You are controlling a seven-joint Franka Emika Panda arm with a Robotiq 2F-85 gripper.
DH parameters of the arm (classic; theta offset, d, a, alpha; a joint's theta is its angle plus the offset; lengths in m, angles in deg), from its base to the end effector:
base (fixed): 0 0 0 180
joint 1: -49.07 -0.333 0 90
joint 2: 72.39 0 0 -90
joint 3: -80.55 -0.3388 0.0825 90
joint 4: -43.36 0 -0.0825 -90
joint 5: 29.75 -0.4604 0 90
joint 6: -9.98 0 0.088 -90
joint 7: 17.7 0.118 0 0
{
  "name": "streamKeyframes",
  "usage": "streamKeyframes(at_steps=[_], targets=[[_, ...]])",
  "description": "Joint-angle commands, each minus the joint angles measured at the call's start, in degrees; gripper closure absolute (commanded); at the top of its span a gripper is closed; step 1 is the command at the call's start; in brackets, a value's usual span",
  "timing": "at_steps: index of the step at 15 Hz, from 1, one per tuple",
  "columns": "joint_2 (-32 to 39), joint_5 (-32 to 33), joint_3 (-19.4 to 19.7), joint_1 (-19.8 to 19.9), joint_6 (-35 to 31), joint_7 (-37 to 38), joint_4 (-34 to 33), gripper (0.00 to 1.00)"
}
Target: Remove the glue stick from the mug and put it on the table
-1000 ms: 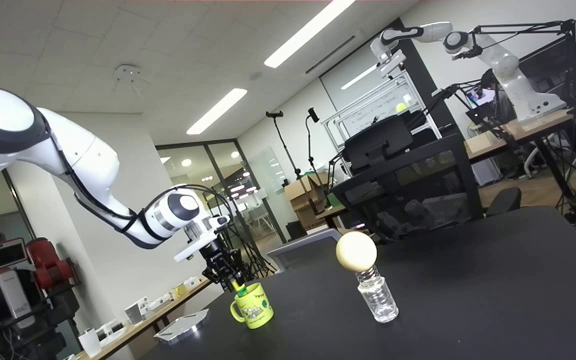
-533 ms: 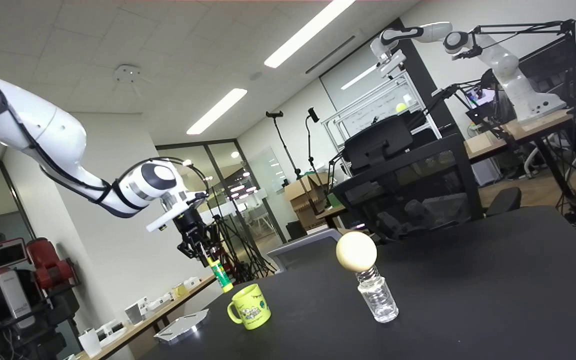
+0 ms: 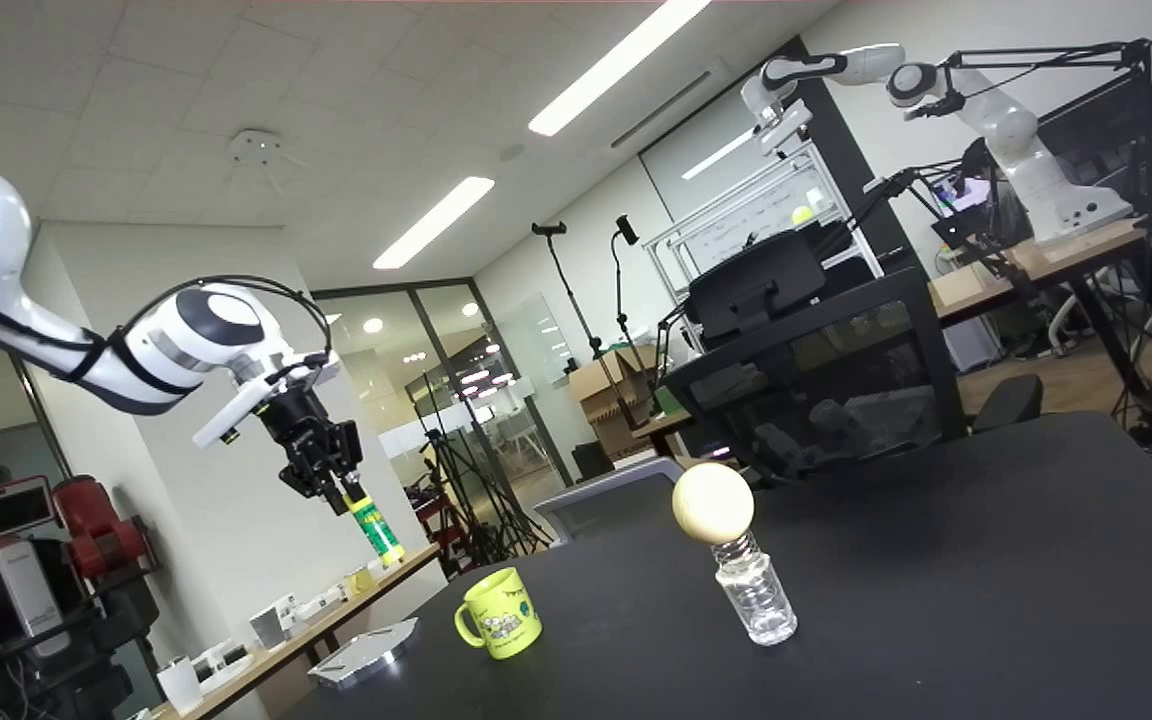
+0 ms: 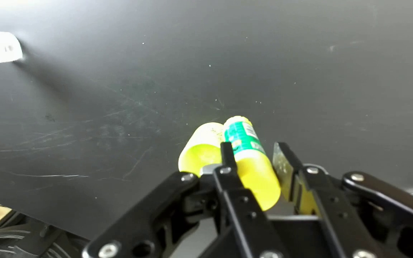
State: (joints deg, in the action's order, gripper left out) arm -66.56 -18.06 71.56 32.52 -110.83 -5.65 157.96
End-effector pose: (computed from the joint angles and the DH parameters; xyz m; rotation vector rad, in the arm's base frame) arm 0.5871 0.2664 0.3838 2.9491 0.5041 0.0893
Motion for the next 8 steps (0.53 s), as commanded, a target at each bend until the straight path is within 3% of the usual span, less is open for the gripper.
streamKeyframes(at_steps=[1, 8], targets=[[-11.18, 0.92, -0.31, 1.97, -6.91, 7.43, 14.4, 0.92], [-22.41, -0.92, 2.24, 10.75, -23.37, 9.09, 39.05, 0.92]])
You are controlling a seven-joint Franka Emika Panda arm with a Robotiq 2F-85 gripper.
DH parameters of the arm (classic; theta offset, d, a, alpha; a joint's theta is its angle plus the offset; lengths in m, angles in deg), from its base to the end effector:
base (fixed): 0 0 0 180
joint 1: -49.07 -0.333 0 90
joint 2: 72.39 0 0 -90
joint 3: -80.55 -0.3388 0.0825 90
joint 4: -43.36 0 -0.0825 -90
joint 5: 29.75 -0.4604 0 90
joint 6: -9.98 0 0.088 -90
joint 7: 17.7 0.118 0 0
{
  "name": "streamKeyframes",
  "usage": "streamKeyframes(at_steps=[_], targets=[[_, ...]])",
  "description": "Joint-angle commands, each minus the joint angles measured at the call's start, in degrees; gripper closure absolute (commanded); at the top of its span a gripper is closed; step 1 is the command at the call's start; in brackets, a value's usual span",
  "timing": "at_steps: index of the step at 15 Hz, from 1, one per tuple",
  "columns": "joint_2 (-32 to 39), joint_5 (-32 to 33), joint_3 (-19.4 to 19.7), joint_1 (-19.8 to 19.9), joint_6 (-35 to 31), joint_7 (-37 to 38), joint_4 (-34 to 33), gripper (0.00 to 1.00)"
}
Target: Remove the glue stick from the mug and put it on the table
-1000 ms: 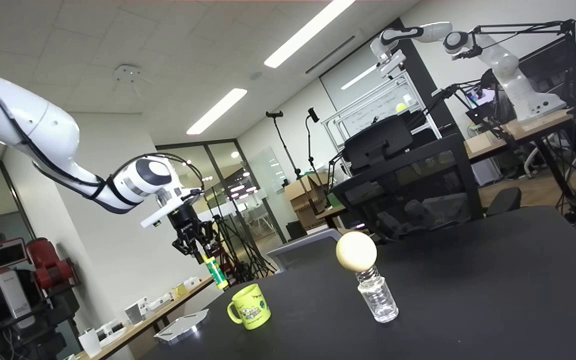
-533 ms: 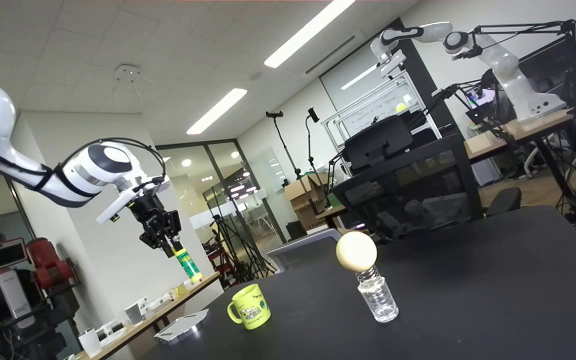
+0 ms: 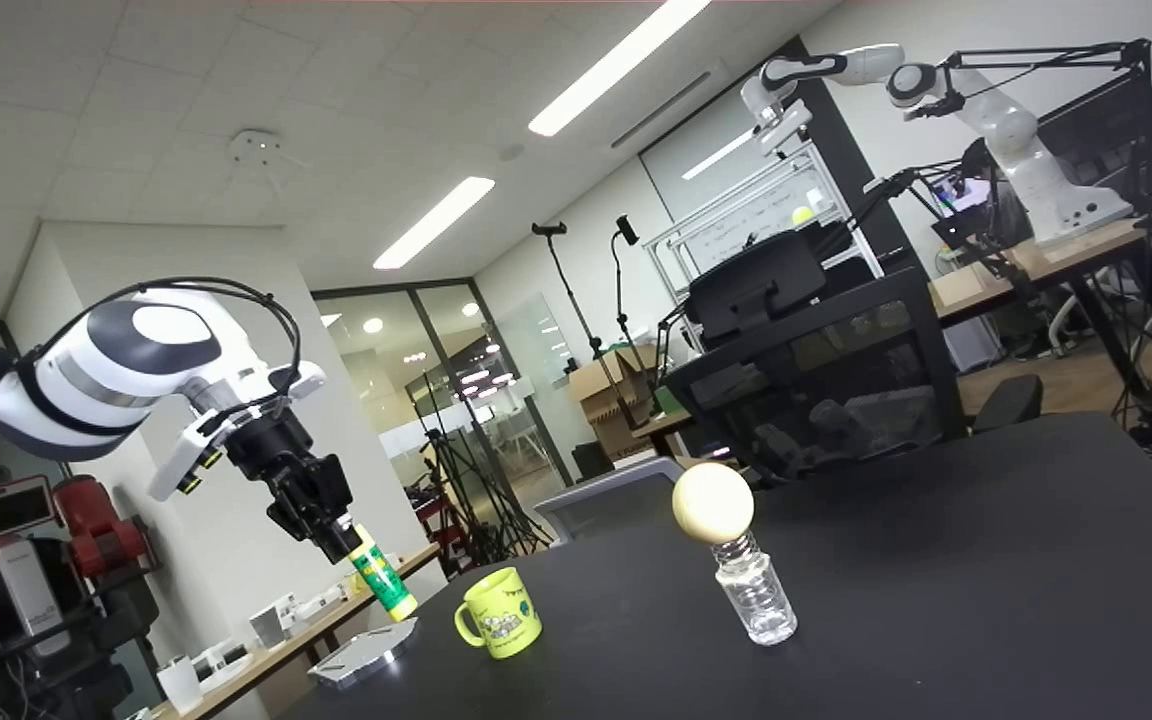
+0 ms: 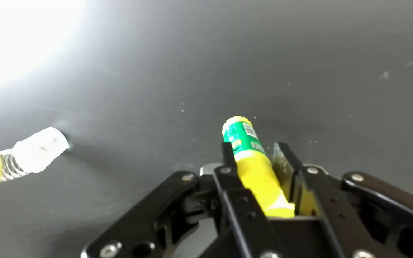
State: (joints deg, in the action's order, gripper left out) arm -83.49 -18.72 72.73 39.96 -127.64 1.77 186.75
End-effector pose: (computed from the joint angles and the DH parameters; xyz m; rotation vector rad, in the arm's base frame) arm 0.4897 0.1445 0.3226 3.0053 0.1368 0.2039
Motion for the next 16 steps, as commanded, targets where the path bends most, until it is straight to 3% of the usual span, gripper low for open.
streamKeyframes(at_steps=[1, 4, 8, 16], targets=[[-5.76, -0.75, 1.65, 4.68, -9.43, 1.21, 12.89, 0.92], [-5.54, -1.44, 2.9, 8.56, -18.06, 0.63, 19.03, 0.92], [0.38, -3.33, 3.46, 11.43, -24.11, -0.56, 17.28, 0.92], [9.52, -14.67, 6.22, 10.0, -30.09, -8.65, 16.97, 0.92]])
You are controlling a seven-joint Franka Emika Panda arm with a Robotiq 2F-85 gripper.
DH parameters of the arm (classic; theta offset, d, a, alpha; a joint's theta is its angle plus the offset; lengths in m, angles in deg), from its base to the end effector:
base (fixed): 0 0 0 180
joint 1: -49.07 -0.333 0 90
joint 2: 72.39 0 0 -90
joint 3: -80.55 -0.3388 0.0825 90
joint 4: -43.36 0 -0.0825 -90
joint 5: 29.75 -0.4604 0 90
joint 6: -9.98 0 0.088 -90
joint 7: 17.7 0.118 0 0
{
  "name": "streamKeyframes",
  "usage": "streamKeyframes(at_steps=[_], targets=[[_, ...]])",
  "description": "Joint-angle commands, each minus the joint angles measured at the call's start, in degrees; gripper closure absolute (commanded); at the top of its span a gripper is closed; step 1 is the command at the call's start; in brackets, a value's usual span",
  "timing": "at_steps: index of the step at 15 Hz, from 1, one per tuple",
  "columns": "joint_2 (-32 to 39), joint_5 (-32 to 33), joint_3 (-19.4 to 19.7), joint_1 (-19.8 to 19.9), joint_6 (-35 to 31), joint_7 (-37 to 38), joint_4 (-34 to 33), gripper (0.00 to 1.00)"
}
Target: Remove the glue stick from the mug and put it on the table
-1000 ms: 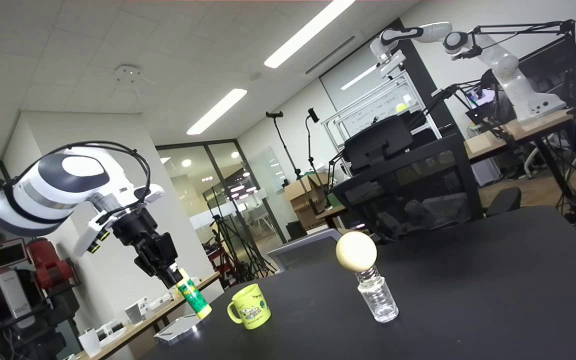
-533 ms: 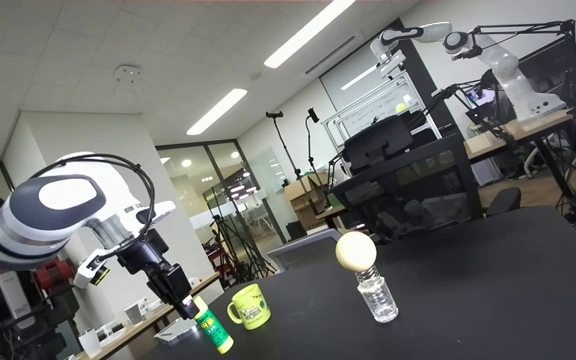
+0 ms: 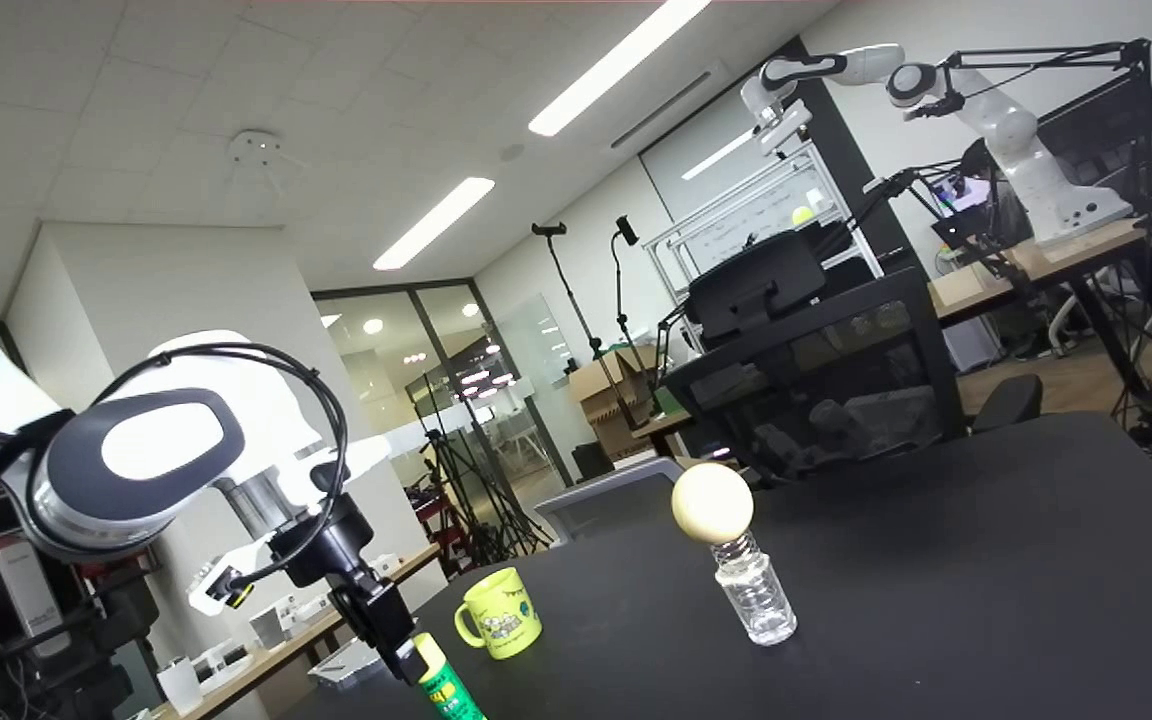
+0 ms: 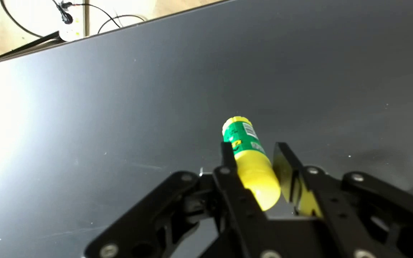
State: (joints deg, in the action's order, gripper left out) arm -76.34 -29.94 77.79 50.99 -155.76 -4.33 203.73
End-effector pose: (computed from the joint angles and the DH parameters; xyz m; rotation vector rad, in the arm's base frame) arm 0.4247 0.0055 0.1855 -3.0944 0.3444 -0.2522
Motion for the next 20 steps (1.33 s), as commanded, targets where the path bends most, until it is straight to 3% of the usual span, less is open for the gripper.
streamKeyframes(at_steps=[1, 11, 12, 13, 15, 19, 20], targets=[[2.99, -4.18, 1.29, -0.96, -1.82, -3.19, -0.04, 0.92], [5.71, -11.64, 2.0, -0.26, 2.0, -11.98, -0.26, 0.92], [5.46, -10.46, 2.28, -0.18, 2.35, -11.38, -0.36, 0.43], [5.2, -9.09, 2.57, -0.14, 2.66, -10.52, -0.43, 0.42], [3.97, -5.65, 3.24, -0.07, 3.92, -8.37, -0.48, 0.3], [-1.46, 9.43, 3.98, -0.06, 8.82, 2.35, -1.14, 0.03], [-3.51, 11.38, 3.16, -0.14, 10.7, 3.94, -1.46, 0.0]])
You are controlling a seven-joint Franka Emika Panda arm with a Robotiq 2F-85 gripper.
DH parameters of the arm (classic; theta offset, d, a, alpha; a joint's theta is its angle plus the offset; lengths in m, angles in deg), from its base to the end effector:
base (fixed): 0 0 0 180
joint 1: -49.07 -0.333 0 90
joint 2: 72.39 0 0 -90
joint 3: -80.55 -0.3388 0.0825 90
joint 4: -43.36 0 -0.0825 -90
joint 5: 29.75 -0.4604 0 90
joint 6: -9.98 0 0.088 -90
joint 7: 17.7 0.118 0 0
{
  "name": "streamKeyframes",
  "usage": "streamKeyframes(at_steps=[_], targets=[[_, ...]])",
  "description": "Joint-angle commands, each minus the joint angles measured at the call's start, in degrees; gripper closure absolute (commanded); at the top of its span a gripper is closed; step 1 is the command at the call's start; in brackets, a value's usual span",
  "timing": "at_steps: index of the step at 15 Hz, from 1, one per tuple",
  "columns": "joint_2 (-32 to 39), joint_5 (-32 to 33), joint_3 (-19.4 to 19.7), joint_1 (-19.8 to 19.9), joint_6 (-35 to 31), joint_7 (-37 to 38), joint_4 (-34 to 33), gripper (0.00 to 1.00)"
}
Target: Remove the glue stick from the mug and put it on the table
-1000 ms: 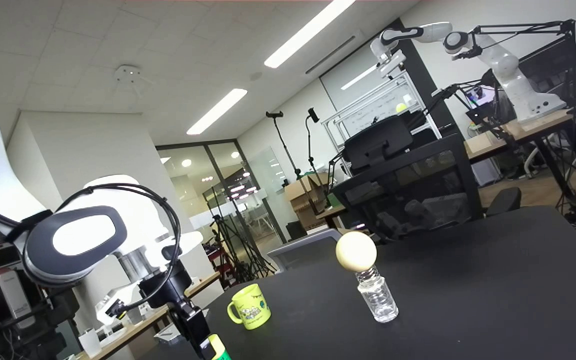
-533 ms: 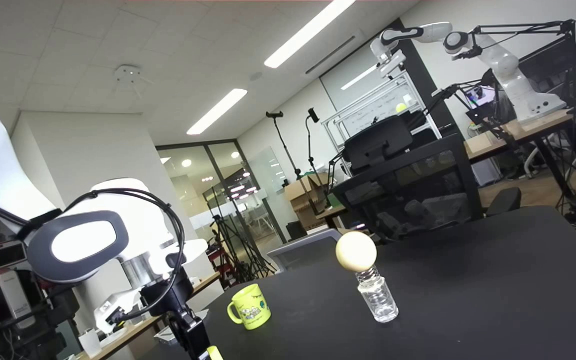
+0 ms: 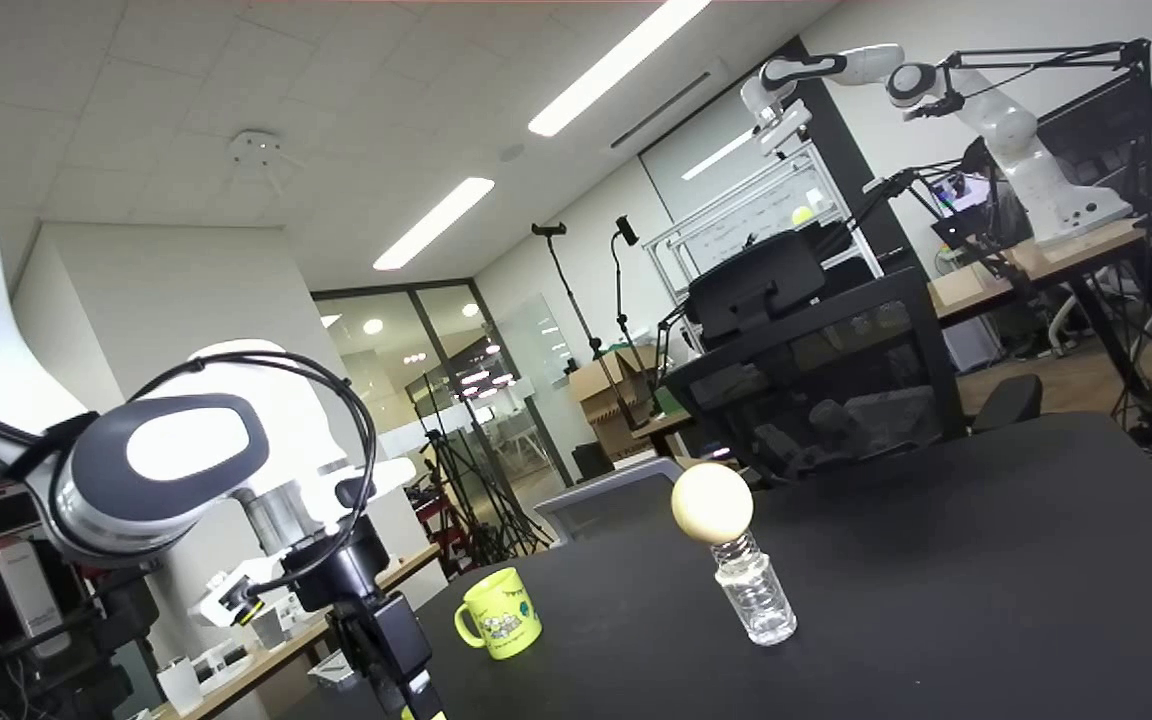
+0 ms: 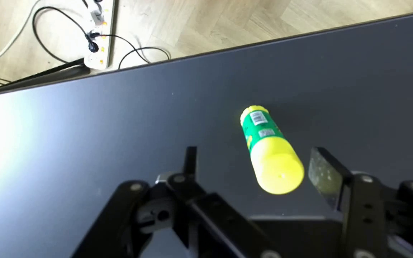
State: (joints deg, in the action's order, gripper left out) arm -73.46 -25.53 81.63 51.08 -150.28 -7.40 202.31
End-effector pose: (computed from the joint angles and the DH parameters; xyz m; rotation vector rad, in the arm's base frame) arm 0.4182 -0.0193 0.1635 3.1070 -0.2567 0.0672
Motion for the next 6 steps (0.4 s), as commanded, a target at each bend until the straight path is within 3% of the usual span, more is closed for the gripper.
streamKeyframes(at_steps=[1, 2, 3, 6], targets=[[-9.18, 7.77, -1.58, -0.29, 6.45, 7.74, 1.19, 0.0], [-11.53, 5.36, -2.43, -1.0, 7.6, 6.18, 2.04, 0.0], [-5.4, 5.17, -1.59, 0.22, 4.64, 4.05, -0.17, 0.0], [-6.85, 4.94, -2.12, 0.25, 5.32, 3.85, 0.08, 0.0]])
